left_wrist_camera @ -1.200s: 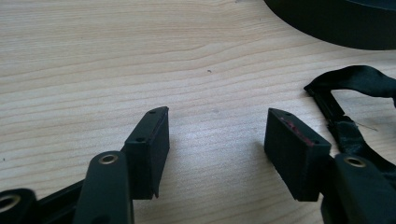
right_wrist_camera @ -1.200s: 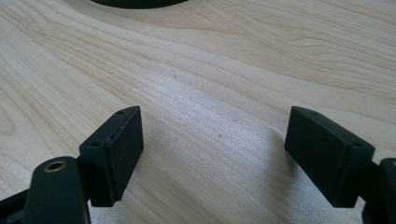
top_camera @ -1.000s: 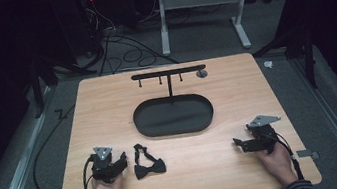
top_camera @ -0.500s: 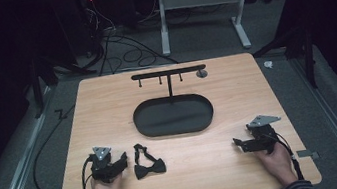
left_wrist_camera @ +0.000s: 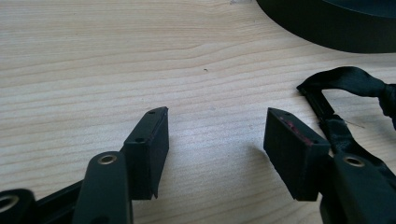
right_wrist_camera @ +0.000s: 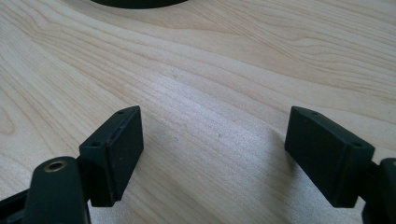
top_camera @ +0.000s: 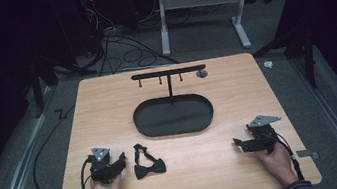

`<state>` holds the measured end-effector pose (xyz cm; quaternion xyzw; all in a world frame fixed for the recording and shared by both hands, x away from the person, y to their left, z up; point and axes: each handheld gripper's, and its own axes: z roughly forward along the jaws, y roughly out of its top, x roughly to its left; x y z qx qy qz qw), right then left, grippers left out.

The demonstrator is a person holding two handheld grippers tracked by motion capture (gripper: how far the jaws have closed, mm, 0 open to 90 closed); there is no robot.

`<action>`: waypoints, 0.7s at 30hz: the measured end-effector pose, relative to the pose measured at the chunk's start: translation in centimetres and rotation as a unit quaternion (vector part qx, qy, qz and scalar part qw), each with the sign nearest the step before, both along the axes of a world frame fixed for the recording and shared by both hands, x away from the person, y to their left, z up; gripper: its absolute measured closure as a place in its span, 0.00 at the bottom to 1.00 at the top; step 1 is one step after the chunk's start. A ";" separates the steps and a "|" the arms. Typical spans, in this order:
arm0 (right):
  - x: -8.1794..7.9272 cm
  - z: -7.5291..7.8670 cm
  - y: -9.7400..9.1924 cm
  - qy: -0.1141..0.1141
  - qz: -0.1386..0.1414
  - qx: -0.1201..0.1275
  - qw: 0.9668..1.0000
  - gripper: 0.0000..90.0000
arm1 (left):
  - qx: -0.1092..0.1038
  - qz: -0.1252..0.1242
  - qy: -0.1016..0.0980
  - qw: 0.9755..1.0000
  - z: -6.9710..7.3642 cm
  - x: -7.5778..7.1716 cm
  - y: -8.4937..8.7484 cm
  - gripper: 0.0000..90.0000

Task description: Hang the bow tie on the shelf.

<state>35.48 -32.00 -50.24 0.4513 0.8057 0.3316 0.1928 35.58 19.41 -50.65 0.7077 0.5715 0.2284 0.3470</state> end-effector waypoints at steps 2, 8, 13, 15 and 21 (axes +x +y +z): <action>0.0 0.0 0.0 0.000 0.000 0.000 1.000 0.23 | 0.001 0.000 0.001 1.000 0.0 0.0 0.0 0.46; 0.0 0.0 0.0 0.000 0.000 0.000 1.000 0.23 | -0.003 -0.005 -0.001 1.000 0.4 -0.5 0.2 0.46; 0.0 0.0 0.0 0.000 0.000 0.000 1.000 0.23 | -0.004 -0.019 -0.002 1.000 0.8 -0.8 -0.1 0.47; 0.0 0.0 0.0 0.000 0.000 0.000 1.000 0.23 | -0.007 -0.029 -0.002 1.000 1.0 -0.9 -0.3 0.47; 0.0 0.0 0.0 0.000 0.000 0.000 1.000 0.23 | -0.019 -0.044 0.000 0.999 1.5 -1.1 -0.6 0.49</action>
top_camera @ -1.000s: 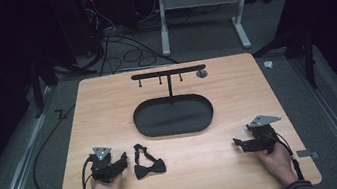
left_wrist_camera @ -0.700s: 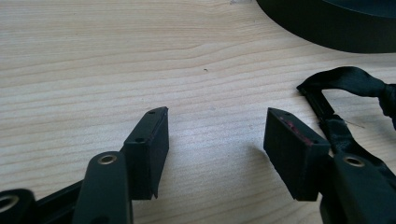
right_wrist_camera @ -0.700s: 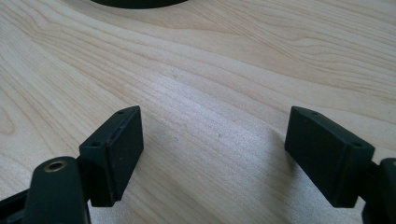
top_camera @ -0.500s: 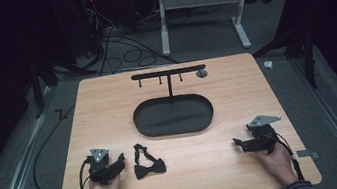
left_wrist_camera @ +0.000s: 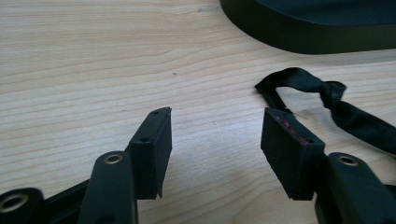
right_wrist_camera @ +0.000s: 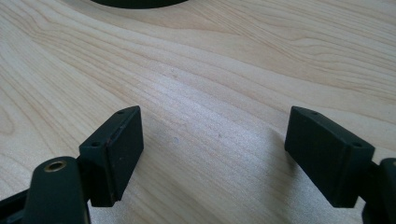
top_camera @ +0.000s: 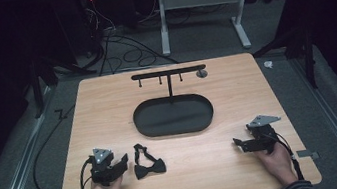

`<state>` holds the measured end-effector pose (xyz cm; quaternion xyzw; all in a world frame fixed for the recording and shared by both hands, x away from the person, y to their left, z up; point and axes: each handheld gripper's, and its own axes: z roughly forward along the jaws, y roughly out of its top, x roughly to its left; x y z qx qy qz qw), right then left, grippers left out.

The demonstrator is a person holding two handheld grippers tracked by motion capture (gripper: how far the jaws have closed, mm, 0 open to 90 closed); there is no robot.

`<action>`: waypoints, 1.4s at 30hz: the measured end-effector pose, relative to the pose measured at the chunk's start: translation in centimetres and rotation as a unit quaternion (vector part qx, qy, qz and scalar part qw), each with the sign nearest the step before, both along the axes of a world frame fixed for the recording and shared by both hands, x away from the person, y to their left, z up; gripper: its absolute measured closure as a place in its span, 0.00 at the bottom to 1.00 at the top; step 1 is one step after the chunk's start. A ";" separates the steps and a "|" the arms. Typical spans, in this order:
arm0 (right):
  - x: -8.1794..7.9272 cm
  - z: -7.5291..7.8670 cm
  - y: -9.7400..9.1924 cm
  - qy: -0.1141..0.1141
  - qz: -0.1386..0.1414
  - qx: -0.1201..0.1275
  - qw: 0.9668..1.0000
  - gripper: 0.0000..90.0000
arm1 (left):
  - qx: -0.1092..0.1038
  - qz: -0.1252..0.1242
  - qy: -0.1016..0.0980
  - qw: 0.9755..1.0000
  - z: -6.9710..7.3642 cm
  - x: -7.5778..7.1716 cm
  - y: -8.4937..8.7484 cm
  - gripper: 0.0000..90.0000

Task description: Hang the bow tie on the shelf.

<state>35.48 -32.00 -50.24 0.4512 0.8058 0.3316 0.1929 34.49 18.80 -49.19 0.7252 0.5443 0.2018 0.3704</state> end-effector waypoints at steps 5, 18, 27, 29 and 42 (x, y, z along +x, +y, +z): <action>0.0 0.0 0.0 0.000 0.000 0.000 1.000 0.23 | -0.009 -0.014 0.002 1.000 0.3 -0.2 -0.5 0.50; 0.0 0.0 0.0 0.000 0.000 0.000 1.000 0.23 | -0.006 -0.043 0.025 0.999 0.4 0.1 -2.5 0.56; 0.0 0.0 0.0 0.000 0.000 0.000 1.000 0.23 | 0.002 -0.054 0.030 0.998 0.0 0.3 -3.6 0.61; 0.0 0.0 0.0 0.000 0.000 0.000 1.000 0.23 | 0.004 -0.056 0.029 0.998 -0.1 0.4 -3.7 0.63; 0.0 0.0 0.0 0.000 0.000 0.000 1.000 0.23 | 0.048 -0.056 0.026 0.997 -0.6 0.3 -4.4 0.86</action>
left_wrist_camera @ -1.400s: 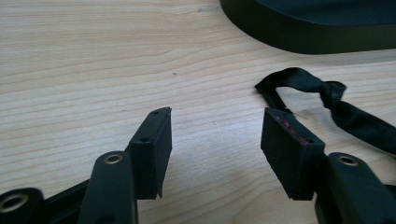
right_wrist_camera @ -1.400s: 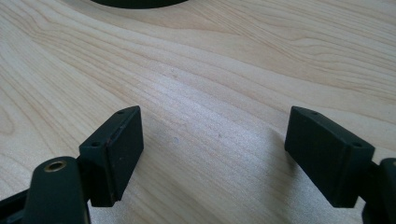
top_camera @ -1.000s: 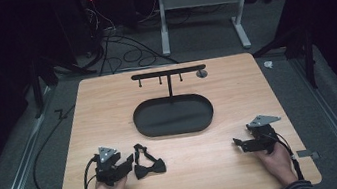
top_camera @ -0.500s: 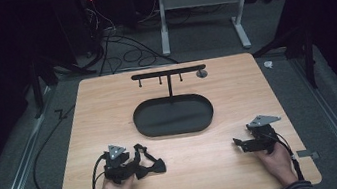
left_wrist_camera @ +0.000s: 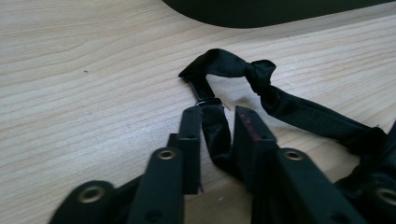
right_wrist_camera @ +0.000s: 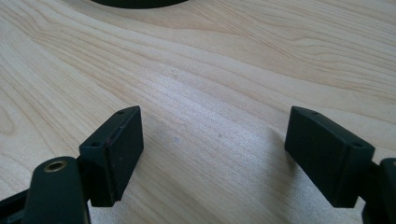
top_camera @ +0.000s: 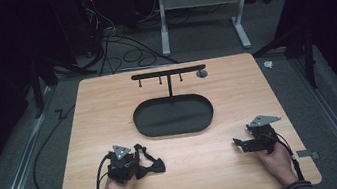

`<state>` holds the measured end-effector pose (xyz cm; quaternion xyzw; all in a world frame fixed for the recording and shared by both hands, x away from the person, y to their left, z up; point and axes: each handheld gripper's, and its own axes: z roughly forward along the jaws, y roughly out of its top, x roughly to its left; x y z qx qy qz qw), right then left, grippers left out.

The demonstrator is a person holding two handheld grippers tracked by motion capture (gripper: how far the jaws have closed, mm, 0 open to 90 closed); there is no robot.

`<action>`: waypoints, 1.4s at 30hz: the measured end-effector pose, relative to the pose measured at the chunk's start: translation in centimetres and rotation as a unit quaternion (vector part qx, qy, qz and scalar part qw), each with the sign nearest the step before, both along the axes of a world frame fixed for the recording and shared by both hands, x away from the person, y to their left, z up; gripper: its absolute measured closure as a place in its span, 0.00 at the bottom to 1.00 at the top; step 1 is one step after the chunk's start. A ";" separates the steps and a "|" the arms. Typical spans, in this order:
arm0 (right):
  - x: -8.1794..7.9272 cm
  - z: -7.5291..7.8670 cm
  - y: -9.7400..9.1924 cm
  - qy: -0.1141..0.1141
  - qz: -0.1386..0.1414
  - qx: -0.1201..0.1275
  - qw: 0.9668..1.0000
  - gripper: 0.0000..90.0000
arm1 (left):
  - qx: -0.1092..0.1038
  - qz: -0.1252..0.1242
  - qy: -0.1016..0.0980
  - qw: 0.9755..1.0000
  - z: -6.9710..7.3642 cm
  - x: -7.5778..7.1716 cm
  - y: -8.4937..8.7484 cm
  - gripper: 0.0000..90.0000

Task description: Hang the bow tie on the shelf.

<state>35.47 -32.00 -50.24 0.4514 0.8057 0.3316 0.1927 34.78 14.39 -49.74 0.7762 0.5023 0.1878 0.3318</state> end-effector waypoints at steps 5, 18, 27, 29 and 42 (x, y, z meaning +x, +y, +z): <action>0.0 0.0 0.0 0.000 0.000 0.000 1.000 0.23 | 0.008 -0.009 0.004 1.000 0.1 0.0 -0.1 0.97; 0.0 0.0 0.0 0.000 0.000 0.000 1.000 0.23 | -0.012 -0.011 -0.008 1.000 1.5 -0.2 0.2 1.00; 0.0 0.0 0.0 0.000 0.000 0.000 1.000 0.23 | -0.005 -0.028 -0.035 0.999 4.0 -0.8 -0.7 1.00; 0.0 0.0 0.0 0.000 0.001 0.000 1.000 0.23 | -0.003 -0.030 -0.043 0.999 4.5 -0.8 -0.9 1.00; 0.0 0.0 0.0 0.001 0.001 0.000 1.000 0.23 | 0.012 -0.048 -0.074 0.996 7.4 -0.9 -2.1 1.00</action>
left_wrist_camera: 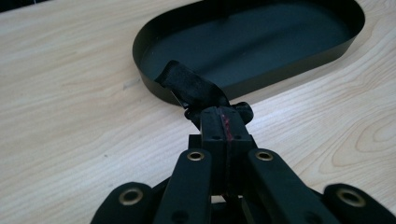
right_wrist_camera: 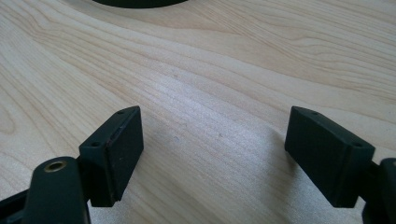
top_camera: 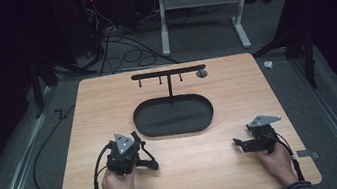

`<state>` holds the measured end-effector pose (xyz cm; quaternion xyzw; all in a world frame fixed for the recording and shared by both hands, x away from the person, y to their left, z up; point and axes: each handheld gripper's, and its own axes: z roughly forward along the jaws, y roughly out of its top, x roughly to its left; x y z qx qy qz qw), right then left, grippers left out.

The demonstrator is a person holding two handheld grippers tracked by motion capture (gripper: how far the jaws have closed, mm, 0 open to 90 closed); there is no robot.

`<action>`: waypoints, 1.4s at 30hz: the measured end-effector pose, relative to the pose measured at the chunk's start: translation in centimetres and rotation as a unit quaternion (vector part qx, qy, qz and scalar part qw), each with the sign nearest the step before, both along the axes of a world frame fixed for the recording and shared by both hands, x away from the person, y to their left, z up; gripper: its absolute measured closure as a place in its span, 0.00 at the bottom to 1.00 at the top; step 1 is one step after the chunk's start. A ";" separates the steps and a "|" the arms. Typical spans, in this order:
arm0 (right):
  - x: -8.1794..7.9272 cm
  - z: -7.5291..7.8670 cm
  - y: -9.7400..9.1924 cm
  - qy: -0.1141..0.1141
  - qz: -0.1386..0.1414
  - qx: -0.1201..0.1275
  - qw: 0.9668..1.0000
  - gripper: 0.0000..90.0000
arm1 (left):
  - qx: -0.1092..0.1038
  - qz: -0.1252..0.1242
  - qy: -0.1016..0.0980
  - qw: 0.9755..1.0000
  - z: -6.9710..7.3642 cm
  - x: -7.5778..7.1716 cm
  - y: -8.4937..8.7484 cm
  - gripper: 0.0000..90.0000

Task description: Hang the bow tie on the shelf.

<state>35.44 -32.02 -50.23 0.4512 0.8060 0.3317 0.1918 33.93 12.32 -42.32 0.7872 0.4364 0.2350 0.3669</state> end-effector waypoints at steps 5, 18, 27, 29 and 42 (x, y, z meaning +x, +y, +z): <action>0.0 0.0 0.0 0.000 0.000 0.000 1.000 0.23 | 0.005 -0.006 -0.007 1.000 0.8 0.2 -0.6 1.00; 0.0 0.0 0.0 0.000 0.001 0.000 1.000 0.23 | 0.011 -0.029 -0.022 0.999 3.1 1.3 -2.4 1.00; 0.0 0.0 0.0 0.000 0.002 0.000 1.000 0.23 | 0.005 -0.045 -0.020 0.999 4.1 2.4 -3.3 1.00; 0.0 0.0 0.0 0.000 0.002 0.000 1.000 0.23 | 0.005 -0.046 -0.019 0.999 4.2 2.6 -3.4 1.00; 0.0 0.0 0.0 0.000 0.001 0.000 1.000 0.23 | 0.006 -0.060 -0.019 0.998 5.2 4.4 -4.6 1.00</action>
